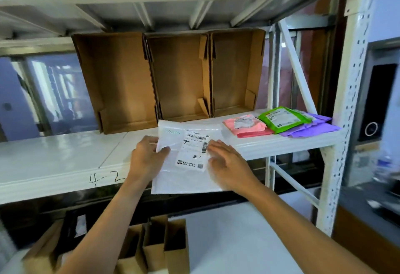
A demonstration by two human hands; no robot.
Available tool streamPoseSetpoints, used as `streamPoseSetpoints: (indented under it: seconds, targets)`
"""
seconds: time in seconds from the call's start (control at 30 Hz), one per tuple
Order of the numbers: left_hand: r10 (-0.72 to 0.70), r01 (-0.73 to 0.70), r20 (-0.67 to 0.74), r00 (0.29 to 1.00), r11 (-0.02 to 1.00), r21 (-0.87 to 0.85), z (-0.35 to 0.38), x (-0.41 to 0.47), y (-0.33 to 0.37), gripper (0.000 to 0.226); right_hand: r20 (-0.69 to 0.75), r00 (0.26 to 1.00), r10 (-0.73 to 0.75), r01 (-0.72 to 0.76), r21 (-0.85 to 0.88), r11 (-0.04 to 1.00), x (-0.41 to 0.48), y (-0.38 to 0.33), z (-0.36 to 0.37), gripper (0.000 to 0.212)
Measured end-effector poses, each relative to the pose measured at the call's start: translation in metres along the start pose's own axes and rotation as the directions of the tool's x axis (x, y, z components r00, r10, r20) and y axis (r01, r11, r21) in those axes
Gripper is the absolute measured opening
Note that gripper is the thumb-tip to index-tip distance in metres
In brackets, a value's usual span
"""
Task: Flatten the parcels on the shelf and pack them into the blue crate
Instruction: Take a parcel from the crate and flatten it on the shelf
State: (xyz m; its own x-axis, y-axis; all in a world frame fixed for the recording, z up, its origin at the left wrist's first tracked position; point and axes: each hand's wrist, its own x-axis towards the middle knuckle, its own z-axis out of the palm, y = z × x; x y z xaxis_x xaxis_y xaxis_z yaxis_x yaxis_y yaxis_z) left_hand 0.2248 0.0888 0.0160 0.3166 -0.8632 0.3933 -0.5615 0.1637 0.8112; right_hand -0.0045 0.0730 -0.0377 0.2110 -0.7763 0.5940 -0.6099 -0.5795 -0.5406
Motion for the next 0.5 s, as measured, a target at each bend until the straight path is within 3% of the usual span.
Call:
streamPoseSetpoints:
  seconds: [0.1, 0.17, 0.33, 0.43, 0.5]
  targets:
    - [-0.015, 0.034, 0.078, 0.997, 0.968, -0.248, 0.010, -0.020, 0.009, 0.016, -0.256, 0.960, 0.114, -0.075, 0.159, 0.985, -0.025, 0.007, -0.006, 0.044]
    - [0.016, 0.016, 0.106, 0.994, 0.955, -0.296, 0.025, -0.042, 0.010, 0.009, -0.283, 0.927, 0.245, -0.171, 0.261, 0.950, -0.046, 0.022, -0.012, 0.051]
    - [-0.031, 0.089, 0.157, 0.987, 0.921, -0.380, 0.072, -0.094, -0.007, 0.008, -0.085, 0.864, 0.497, -0.425, 0.409, 0.808, -0.093, 0.075, -0.017, 0.050]
    - [-0.100, 0.182, 0.212, 0.972, 0.892, -0.413, 0.103, -0.120, -0.025, 0.010, 0.031, 0.798, 0.602, -0.556, 0.425, 0.715, -0.126, 0.096, -0.027, 0.013]
    - [-0.171, 0.281, 0.280, 0.944, 0.864, -0.418, 0.127, -0.140, -0.038, 0.015, 0.098, 0.752, 0.652, -0.625, 0.421, 0.658, -0.153, 0.110, -0.033, 0.004]
